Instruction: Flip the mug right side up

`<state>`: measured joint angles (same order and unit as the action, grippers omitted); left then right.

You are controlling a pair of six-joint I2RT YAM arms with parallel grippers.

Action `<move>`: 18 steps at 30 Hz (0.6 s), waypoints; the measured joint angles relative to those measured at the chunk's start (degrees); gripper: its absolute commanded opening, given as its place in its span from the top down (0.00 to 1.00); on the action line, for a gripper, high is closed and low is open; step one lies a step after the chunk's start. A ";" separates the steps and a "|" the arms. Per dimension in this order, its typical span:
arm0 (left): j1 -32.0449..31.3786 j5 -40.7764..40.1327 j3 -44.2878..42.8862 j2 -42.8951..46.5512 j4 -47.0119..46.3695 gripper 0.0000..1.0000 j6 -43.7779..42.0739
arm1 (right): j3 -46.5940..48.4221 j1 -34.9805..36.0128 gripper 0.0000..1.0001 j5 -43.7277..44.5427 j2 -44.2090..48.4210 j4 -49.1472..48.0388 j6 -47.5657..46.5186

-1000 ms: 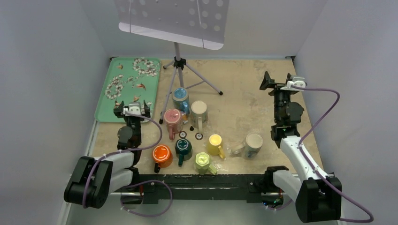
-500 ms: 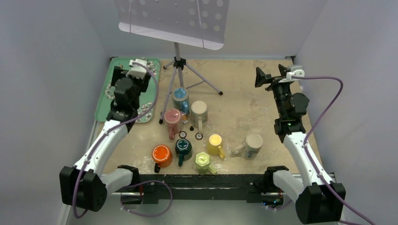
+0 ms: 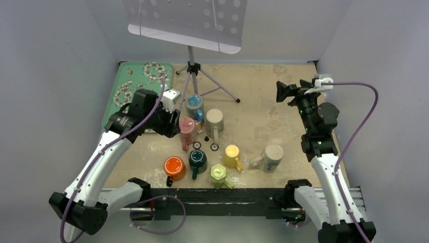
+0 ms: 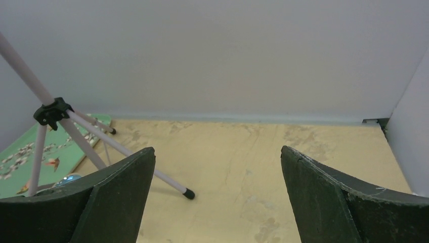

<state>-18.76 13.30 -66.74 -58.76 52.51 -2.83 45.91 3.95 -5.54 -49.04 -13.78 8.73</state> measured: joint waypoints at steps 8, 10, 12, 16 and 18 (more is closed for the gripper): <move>-11.76 -4.96 4.57 -7.69 -0.61 0.50 15.93 | -7.06 0.00 0.02 0.70 6.84 1.57 3.30; -12.98 -7.85 5.07 -11.52 -1.05 0.50 17.94 | -7.56 0.00 0.02 1.25 7.28 2.45 3.58; -13.55 -10.64 5.95 -14.88 -1.86 0.49 19.43 | -7.98 -0.02 0.02 1.70 7.89 3.21 3.87; -13.64 -16.15 8.87 -18.40 -4.13 0.46 20.74 | -8.07 0.00 0.02 2.21 8.70 3.76 4.33; -13.62 -18.62 10.71 -18.47 -6.47 0.46 20.87 | -8.07 0.00 0.02 2.43 9.09 3.85 4.35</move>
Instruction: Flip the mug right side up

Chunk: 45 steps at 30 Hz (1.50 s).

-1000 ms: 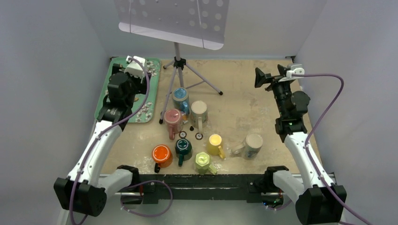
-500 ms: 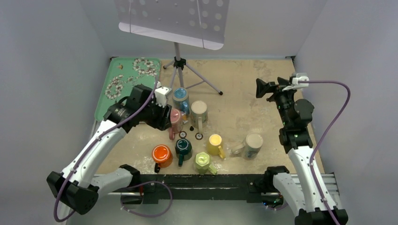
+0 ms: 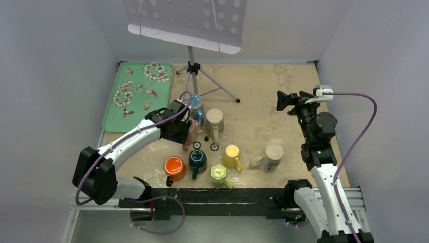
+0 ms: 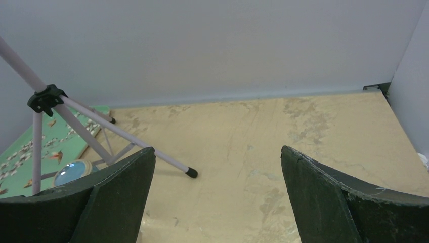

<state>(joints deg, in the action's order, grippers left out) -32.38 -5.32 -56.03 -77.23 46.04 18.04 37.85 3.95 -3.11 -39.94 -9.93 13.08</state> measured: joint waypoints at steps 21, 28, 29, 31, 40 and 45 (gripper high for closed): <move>-0.26 -2.23 2.27 -6.25 -12.39 0.72 -1.05 | 0.00 0.00 0.02 0.87 1.03 2.95 -0.26; -0.26 -2.69 2.27 -6.80 -14.51 1.00 -2.91 | 0.00 0.00 0.02 0.87 1.03 3.08 -0.52; -0.26 -2.62 2.27 -6.82 -14.62 1.00 -3.26 | 0.00 0.00 0.02 0.87 1.03 3.08 -0.52; -0.09 -2.38 2.16 -6.82 -14.60 1.00 -4.31 | 0.00 0.00 0.02 0.74 1.03 3.19 -0.59; 2.93 5.14 -5.44 -4.22 -4.15 1.00 -9.88 | 0.37 0.00 0.02 -8.24 1.01 6.86 -0.52; 3.93 10.32 -11.50 -1.36 -1.51 1.00 -12.76 | 0.37 0.24 0.03 -16.09 1.77 6.82 1.31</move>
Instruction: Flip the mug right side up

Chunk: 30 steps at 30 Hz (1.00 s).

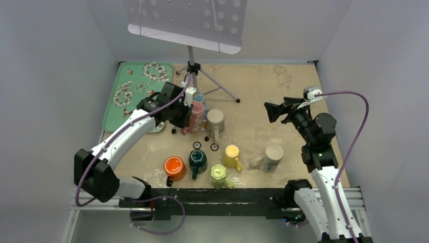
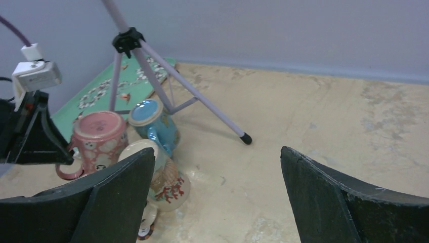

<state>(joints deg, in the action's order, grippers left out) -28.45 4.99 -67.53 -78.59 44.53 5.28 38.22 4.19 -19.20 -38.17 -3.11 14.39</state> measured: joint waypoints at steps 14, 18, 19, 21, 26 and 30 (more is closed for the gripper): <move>0.94 5.16 -3.37 -4.15 5.68 1.00 -7.06 | -0.76 9.81 0.04 -2.16 -2.47 -1.84 -0.11; 0.94 4.42 -2.73 -4.28 5.88 1.00 -9.88 | -0.72 9.79 0.06 -0.79 -1.49 -1.44 -1.18; 0.94 4.42 -2.73 -4.28 5.75 1.00 -10.43 | -0.70 9.84 0.07 -0.81 -1.40 -1.60 -1.40; 0.94 4.48 -2.95 -4.28 6.01 1.00 -10.73 | -0.61 10.75 0.07 -0.79 -1.53 -1.90 -2.10; 0.94 5.31 -7.56 -4.31 9.70 1.00 -7.52 | -0.81 21.55 0.07 3.26 -2.34 -2.64 -6.08; 0.94 5.18 -10.73 -4.31 9.92 1.00 -4.37 | -2.34 32.26 0.10 7.87 -3.23 -6.54 -9.51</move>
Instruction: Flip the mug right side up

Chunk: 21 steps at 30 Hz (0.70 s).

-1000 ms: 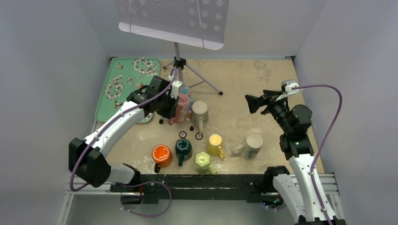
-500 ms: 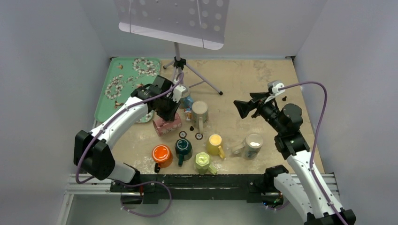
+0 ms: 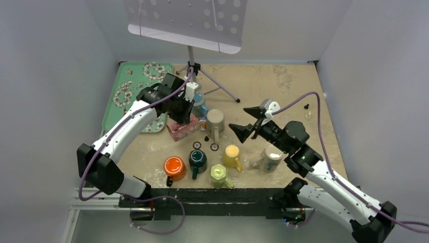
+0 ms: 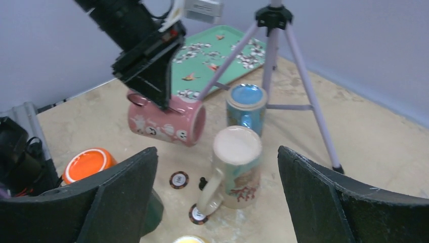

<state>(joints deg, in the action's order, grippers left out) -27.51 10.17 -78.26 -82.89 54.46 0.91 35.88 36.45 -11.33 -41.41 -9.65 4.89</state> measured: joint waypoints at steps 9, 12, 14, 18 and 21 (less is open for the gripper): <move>0.09 -1.90 -0.20 -1.81 1.90 1.00 8.70 | 4.33 23.87 0.11 17.31 -17.64 -5.44 -8.83; 0.09 -2.21 -0.20 -2.51 2.08 1.00 11.17 | 7.63 32.83 0.12 23.04 -23.34 -5.77 -14.51; 0.09 -2.62 -0.20 -2.91 2.12 1.00 12.85 | 10.34 36.94 0.12 26.99 -26.60 -5.57 -17.18; 0.24 -2.97 -0.20 -3.19 2.25 1.00 17.11 | 14.86 41.42 0.08 35.67 -30.75 -6.34 -18.58; 0.42 -3.06 -0.20 -3.19 2.25 1.00 20.59 | 14.88 42.84 0.05 42.53 -30.53 -6.84 -14.64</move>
<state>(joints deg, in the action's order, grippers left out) -27.09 7.11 -78.46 -86.08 56.71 21.50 50.76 79.29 31.20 -71.94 -16.49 -9.76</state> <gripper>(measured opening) 0.242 0.923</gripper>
